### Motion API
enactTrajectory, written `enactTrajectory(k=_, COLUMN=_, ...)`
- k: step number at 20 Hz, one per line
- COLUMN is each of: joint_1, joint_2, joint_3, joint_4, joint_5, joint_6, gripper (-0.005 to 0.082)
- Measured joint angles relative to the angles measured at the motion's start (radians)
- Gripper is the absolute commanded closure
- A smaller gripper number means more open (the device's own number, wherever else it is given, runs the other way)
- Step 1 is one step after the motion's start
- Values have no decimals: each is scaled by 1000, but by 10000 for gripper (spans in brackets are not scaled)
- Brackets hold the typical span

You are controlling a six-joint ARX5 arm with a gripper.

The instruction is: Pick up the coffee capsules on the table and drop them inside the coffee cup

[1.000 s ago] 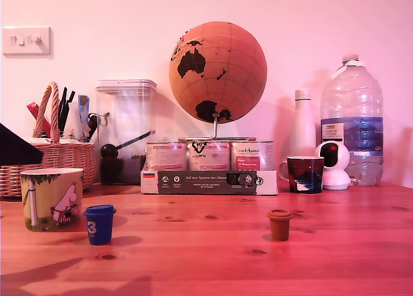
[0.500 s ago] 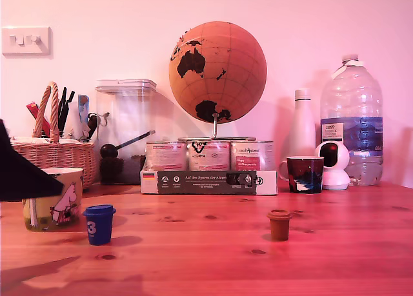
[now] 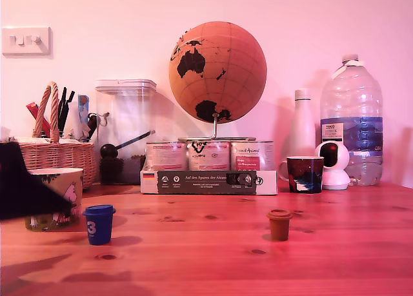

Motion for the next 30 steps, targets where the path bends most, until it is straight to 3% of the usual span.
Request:
enactTrajectory(k=13, joint_1=-31, joint_2=269, joint_3=180, joint_4=16, joint_5=-3, joint_6=1, gripper=11)
enactTrajectory(k=18, joint_1=-32, joint_2=402, joint_3=255, joint_4=23, joint_5=-21, joint_6=44, gripper=11)
enactTrajectory(k=22, joint_1=-32, joint_2=435, joint_3=293, joint_4=25, joint_5=-21, joint_6=50, gripper=13)
enactTrajectory(k=24, joint_1=-32, joint_2=435, joint_3=293, joint_4=25, joint_5=-21, joint_6=50, gripper=90)
enactTrajectory(k=28, joint_1=-32, joint_2=436, joint_3=293, joint_4=24, joint_5=-21, joint_6=50, gripper=545)
enactTrajectory(k=30, joint_1=-32, joint_2=436, joint_3=293, joint_4=18, joint_5=-21, joint_6=50, gripper=659)
